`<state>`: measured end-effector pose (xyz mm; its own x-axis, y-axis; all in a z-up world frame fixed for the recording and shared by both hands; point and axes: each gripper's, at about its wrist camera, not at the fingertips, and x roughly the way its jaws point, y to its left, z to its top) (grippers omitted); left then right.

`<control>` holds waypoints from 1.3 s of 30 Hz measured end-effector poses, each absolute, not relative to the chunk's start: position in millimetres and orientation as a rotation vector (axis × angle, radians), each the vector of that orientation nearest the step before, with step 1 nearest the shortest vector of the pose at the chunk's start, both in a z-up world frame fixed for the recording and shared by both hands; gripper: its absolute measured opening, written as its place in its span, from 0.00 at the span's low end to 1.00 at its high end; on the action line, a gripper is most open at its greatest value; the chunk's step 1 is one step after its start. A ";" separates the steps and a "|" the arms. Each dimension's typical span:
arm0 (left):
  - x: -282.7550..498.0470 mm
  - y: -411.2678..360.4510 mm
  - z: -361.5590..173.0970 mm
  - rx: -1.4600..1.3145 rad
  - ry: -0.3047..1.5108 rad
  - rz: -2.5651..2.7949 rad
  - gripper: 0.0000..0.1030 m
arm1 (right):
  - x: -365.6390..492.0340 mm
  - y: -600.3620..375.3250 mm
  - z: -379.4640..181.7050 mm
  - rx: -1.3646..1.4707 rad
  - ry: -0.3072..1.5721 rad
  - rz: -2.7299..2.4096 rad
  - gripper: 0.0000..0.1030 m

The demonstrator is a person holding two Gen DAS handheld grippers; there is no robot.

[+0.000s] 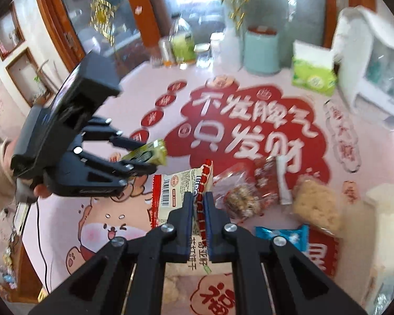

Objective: Organize snacks
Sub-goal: 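Grasp the green biscuit pack with left gripper while right gripper grasps the red-white cracker pack, then carry both packs over the white tray and release them inside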

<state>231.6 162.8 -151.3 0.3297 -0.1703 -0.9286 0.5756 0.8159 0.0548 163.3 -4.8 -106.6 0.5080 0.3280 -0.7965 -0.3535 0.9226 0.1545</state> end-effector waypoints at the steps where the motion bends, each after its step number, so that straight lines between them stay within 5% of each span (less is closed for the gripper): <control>1: 226.2 160.0 -144.6 0.401 1.131 -0.499 0.35 | 158.8 -7.8 -101.3 -0.028 0.935 0.400 0.07; 18: 128.9 5.7 -24.0 0.172 0.963 -0.617 0.35 | 23.7 -144.9 -30.5 0.056 0.755 0.013 0.07; 28: 118.7 -143.0 -16.7 0.199 0.984 -0.664 0.35 | -21.6 -260.0 -24.3 0.098 0.737 -0.162 0.07; 39: 138.1 -220.9 -39.2 0.270 1.019 -0.600 0.35 | -17.5 -296.9 -52.7 0.103 0.796 -0.096 0.08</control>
